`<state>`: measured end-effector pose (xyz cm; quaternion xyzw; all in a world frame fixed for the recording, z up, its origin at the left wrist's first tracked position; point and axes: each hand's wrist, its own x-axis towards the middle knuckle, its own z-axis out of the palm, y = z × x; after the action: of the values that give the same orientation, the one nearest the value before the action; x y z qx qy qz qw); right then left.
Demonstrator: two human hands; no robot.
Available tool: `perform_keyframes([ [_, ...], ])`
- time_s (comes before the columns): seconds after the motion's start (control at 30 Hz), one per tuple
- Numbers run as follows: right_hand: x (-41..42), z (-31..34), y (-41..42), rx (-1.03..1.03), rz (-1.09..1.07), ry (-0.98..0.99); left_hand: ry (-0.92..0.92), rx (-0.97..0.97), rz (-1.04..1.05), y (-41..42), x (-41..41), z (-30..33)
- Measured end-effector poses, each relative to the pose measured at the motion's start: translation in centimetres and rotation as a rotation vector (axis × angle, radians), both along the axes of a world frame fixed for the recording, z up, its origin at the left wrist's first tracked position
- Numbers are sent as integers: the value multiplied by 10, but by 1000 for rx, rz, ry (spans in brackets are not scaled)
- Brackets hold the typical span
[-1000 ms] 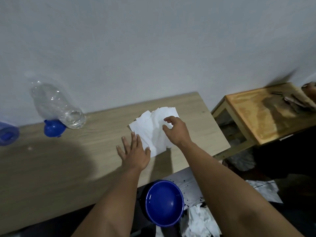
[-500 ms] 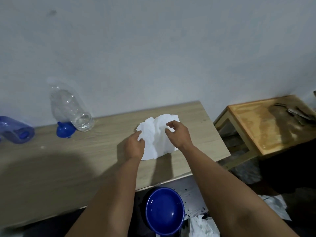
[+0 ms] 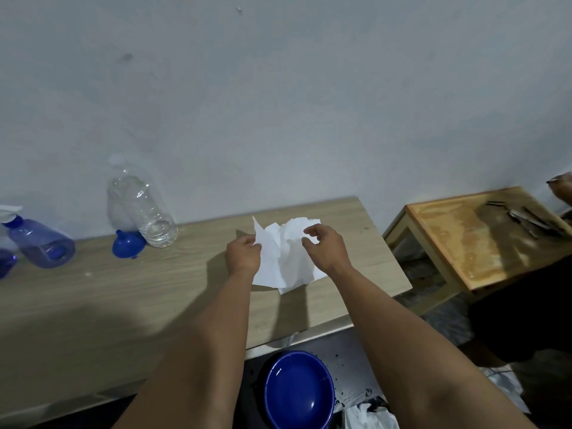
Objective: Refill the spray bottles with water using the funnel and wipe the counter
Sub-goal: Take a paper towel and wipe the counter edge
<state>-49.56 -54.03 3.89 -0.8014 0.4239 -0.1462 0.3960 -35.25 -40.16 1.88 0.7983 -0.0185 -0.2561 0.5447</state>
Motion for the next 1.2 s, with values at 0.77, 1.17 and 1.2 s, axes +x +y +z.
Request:
perform_keyframes([
  [0.77, 102, 104, 83, 11, 217, -141, -462, -128, -61, 116, 80, 134],
  [1.17, 198, 142, 229, 510, 337, -92, -543, -194, 104, 261, 155, 185],
  [1.2, 204, 144, 244, 601, 343, -71, -541, -199, 109, 274, 162, 188],
])
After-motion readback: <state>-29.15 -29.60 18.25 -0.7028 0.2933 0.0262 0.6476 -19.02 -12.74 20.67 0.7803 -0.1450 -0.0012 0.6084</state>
